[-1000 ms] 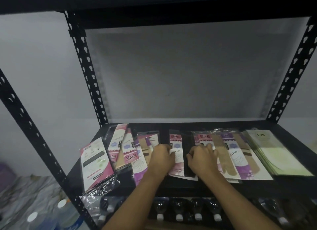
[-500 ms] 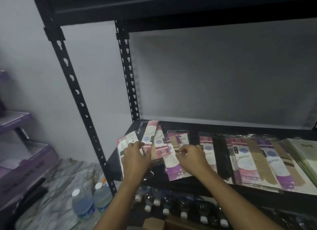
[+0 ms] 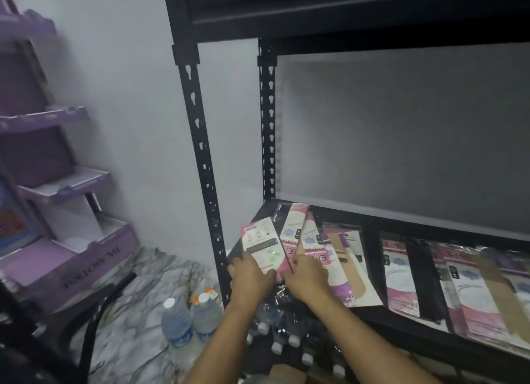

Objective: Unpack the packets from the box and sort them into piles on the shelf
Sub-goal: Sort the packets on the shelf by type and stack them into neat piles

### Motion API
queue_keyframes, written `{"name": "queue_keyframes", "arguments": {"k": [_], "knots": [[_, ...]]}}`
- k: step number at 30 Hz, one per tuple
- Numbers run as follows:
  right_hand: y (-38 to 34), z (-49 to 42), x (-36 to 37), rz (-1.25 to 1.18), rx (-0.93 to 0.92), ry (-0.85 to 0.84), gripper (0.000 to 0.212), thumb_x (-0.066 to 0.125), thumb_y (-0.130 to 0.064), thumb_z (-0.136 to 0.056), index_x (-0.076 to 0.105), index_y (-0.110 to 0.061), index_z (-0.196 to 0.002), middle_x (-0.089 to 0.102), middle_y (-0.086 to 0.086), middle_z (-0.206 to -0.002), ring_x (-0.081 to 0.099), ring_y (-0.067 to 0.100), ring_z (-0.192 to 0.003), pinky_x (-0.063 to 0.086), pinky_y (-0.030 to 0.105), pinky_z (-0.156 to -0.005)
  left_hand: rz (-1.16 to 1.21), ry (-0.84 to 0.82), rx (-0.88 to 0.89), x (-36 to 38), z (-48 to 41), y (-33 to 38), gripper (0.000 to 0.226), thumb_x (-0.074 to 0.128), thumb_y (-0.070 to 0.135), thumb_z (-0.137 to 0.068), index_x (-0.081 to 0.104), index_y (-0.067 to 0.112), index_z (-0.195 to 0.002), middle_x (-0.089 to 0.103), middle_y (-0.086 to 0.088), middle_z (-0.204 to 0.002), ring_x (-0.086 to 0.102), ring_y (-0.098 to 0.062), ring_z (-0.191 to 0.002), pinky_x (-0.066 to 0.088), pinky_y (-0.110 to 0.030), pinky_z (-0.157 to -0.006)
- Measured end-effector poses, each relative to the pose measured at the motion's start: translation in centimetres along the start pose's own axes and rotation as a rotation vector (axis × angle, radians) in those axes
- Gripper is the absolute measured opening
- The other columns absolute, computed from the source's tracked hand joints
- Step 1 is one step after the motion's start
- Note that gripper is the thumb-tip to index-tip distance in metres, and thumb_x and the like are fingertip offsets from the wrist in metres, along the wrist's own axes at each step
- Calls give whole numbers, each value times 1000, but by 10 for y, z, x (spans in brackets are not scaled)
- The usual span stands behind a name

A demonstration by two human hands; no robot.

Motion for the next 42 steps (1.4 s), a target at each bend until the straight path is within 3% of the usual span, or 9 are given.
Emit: {"name": "queue_keyframes", "arguments": {"k": [4,7,14,18,23,28,34,39,42], "knots": [[4,-1,-6,-75,37,-6,17,64,-27,-84,67,-16,-97,68,2,-94,61,25,-95,47,36,-90,146,-6,48,1,-1,3,62,72,27,-78,45,10,-131,54,-13,-126,44,-31,-122,41,-41,-102],[8,1,-19,-269,37,5,7,67,-18,-82,63,-21,-77,59,-7,-69,60,20,-77,46,28,-73,321,-14,55,2,1,9,61,77,25,-73,48,14,-126,60,-8,-120,56,-26,-113,51,-41,-91],[34,11,-79,-584,15,119,13,73,-19,-81,68,-22,-93,66,-11,-88,62,6,-82,49,20,-69,933,-138,-2,-10,10,42,37,66,30,-91,49,21,-123,65,-3,-111,67,-16,-91,53,-25,-66],[50,17,-114,-633,-20,209,21,73,-8,-79,66,-26,-87,68,-7,-87,63,9,-83,49,18,-67,1168,-325,49,-19,21,73,38,45,42,-100,72,18,-109,71,0,-98,62,-18,-85,50,-32,-72],[65,25,-141,-703,-98,318,20,71,0,-79,66,-19,-79,68,-2,-82,63,11,-80,46,20,-67,1386,-537,-117,-14,41,88,50,50,45,-97,65,-1,-111,60,-12,-107,59,-29,-96,55,-41,-87],[76,34,-157,-689,-186,361,23,67,5,-80,65,-18,-76,67,-5,-83,60,-7,-76,46,4,-61,1335,-800,-180,-10,73,95,42,51,32,-96,57,-7,-113,66,-24,-95,70,-35,-83,60,-40,-71],[80,43,-174,-610,-284,439,41,60,16,-77,63,-24,-73,64,-9,-87,60,-1,-83,51,16,-76,1093,-936,-90,-12,93,98,33,65,11,-85,62,-3,-115,73,-18,-101,73,-26,-79,60,-30,-61],[87,47,-179,-626,-190,415,48,72,1,-77,60,-35,-106,60,-9,-118,59,10,-106,52,34,-88,1012,-794,50,-17,90,102,27,59,11,-94,61,3,-119,71,-16,-113,68,-32,-106,55,-45,-91],[106,56,-166,-867,33,287,32,64,-13,-86,57,-29,-113,60,0,-119,62,20,-102,53,41,-88,1003,-656,124,-26,85,107,24,60,10,-94,59,7,-117,74,-14,-106,71,-30,-98,58,-43,-83]]}}
Point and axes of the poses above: each hand's wrist, its own z-axis away from the middle knuckle, its own x-axis out of the palm, y = z × x, the point moved 8 cm from there along -z, towards the middle knuckle
